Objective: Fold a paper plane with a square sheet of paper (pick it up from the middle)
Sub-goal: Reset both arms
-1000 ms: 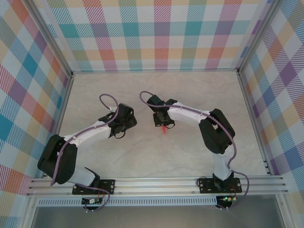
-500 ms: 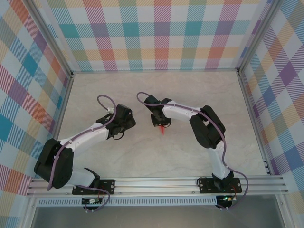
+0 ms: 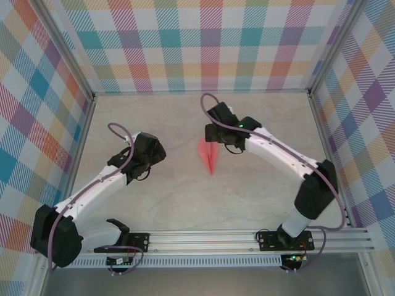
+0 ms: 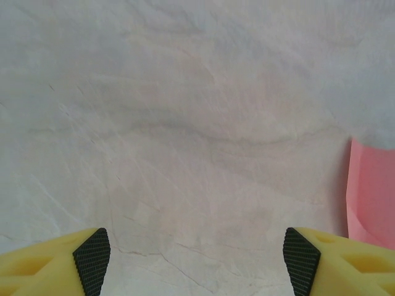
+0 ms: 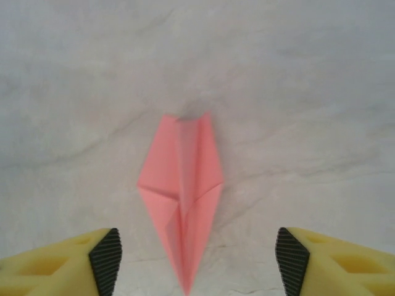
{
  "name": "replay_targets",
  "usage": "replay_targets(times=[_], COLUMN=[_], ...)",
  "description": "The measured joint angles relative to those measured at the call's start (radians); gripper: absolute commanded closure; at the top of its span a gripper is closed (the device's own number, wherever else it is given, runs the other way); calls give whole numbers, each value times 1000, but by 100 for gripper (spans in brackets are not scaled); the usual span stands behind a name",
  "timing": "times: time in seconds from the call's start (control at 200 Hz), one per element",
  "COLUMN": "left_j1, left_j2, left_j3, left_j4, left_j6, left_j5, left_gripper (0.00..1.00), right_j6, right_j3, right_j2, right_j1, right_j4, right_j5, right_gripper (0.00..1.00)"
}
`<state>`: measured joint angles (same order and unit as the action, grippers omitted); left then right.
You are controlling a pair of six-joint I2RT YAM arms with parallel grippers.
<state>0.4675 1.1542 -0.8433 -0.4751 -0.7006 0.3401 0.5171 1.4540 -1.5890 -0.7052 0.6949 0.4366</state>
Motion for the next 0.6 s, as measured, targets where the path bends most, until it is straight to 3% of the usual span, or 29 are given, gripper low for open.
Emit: replay_targets(times=[0.125, 0.17, 0.6], left_j1=[-51, -73, -303], left_j2=[-54, -68, -128], left_j3=[-11, -11, 172], left_j4=[-24, -24, 185], left_j6=[54, 94, 286], left_j5=[37, 48, 150], left_gripper=[8, 0, 0], right_j6=[-40, -55, -149], right_j3=[-147, -200, -733], right_j2=[144, 182, 464], right_j1=[87, 126, 514], right_j4=[-57, -82, -441], right_j5=[76, 92, 177], right_gripper=[0, 0, 0])
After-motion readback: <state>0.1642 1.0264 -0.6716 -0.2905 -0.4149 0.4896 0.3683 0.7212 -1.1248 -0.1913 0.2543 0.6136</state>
